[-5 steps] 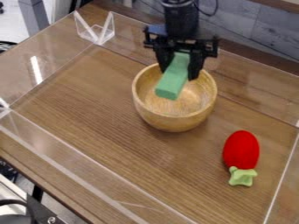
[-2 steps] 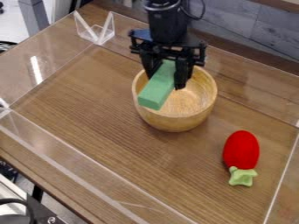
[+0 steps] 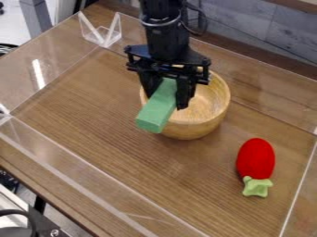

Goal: Remove the green stick from the brown bowl and put it on the table

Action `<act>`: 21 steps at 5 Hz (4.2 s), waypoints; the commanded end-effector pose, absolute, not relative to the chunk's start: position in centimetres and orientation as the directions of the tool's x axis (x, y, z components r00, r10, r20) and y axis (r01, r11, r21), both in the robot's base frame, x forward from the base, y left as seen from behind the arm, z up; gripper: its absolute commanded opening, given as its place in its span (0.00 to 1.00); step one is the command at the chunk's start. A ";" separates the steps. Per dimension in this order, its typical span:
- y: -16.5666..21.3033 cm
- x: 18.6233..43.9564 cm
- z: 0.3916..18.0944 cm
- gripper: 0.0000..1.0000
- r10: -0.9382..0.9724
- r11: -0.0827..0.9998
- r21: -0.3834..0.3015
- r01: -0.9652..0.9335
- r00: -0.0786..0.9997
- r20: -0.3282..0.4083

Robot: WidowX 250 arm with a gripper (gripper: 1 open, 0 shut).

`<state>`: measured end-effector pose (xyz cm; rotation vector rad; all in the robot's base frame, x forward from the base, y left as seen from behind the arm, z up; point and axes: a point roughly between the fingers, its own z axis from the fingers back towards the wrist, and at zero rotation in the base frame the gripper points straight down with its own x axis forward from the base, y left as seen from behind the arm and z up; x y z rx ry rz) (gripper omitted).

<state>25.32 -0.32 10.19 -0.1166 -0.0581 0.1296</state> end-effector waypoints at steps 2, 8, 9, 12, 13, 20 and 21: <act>2.6 24.8 11.5 0.00 0.059 0.994 -0.094 -0.052 0.996 0.073; 10.8 21.6 6.0 0.00 0.064 0.998 -0.003 -0.064 0.997 0.030; 12.7 21.9 5.8 0.00 0.086 0.996 -0.005 -0.086 0.996 0.029; 13.6 21.6 3.9 0.00 0.203 0.979 -0.012 -0.203 0.979 0.015; 14.3 21.8 3.0 0.00 0.244 0.970 -0.010 -0.244 0.970 0.014; 16.9 25.1 2.7 0.00 0.122 0.992 -0.022 -0.122 0.992 -0.011; 15.6 24.3 2.6 0.00 0.132 0.991 -0.033 -0.133 0.991 -0.014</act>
